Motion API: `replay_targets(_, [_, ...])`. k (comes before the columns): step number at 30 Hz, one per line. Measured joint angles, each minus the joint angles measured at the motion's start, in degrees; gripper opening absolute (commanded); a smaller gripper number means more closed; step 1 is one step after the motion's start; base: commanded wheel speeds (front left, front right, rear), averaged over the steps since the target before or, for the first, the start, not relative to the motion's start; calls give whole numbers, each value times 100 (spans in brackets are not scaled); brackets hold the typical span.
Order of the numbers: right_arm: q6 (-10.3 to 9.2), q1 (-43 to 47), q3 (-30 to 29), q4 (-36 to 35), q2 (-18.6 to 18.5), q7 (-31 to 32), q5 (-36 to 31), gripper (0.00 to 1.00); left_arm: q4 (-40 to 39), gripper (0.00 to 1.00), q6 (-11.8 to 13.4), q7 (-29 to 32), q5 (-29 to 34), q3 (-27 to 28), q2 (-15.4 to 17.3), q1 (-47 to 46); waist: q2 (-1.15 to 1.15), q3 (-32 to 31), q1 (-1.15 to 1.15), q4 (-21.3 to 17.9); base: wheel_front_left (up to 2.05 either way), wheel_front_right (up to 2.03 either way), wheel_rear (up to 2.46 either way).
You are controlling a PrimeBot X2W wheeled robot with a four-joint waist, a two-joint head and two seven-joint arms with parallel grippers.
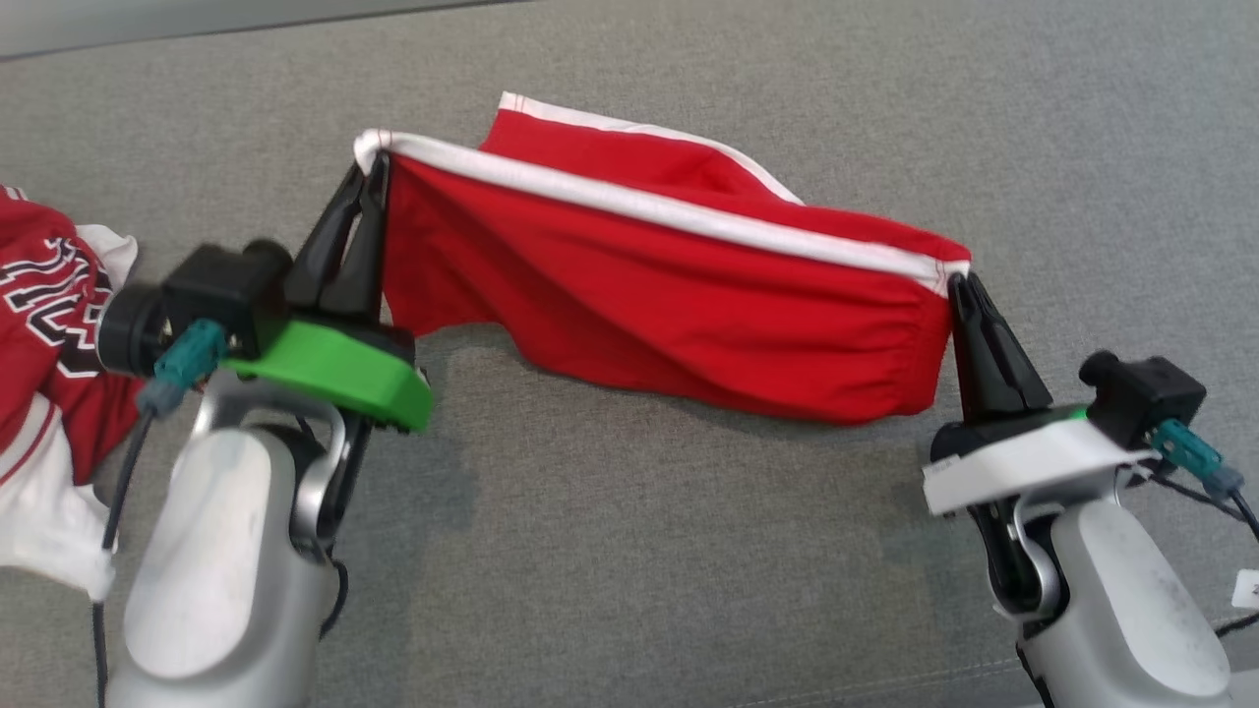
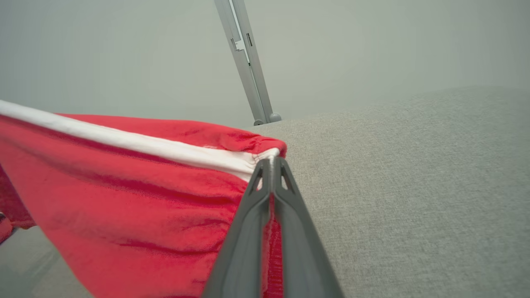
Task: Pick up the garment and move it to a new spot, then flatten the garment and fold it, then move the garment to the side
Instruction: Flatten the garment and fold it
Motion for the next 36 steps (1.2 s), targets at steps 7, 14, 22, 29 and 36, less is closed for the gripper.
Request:
replay_targets(7, [0, -961, 129, 748, 203, -7, -56, 0, 1603, 0, -97, 167, -115, -105, 127, -1536, 0, 480, 0, -255, 0, 0, 0])
replay_targets(14, [0, -1447, 302, 1185, 347, -8, 24, 0, 3197, 0, -137, 190, -335, -396, 158, -2540, 0, 865, 0, -582, 0, 0, 0])
replay_targets(22, [0, -1552, 547, 1366, 408, -8, 121, 82, 4317, 100, -140, 84, -698, -715, 103, -2993, 0, 1061, 1, -833, 0, 0, 0])
replay_targets(29, [-1, -1347, 516, 899, 407, -8, -42, 100, 4684, 100, -140, -717, -912, -853, 75, -3014, 0, 978, 1, -822, 0, 0, 0])
replay_targets(36, [-1, -681, 96, -243, 296, -8, -480, 100, 4024, 100, 272, -1327, -862, -612, 8, -2350, 0, 676, 0, -620, 0, 0, 0])
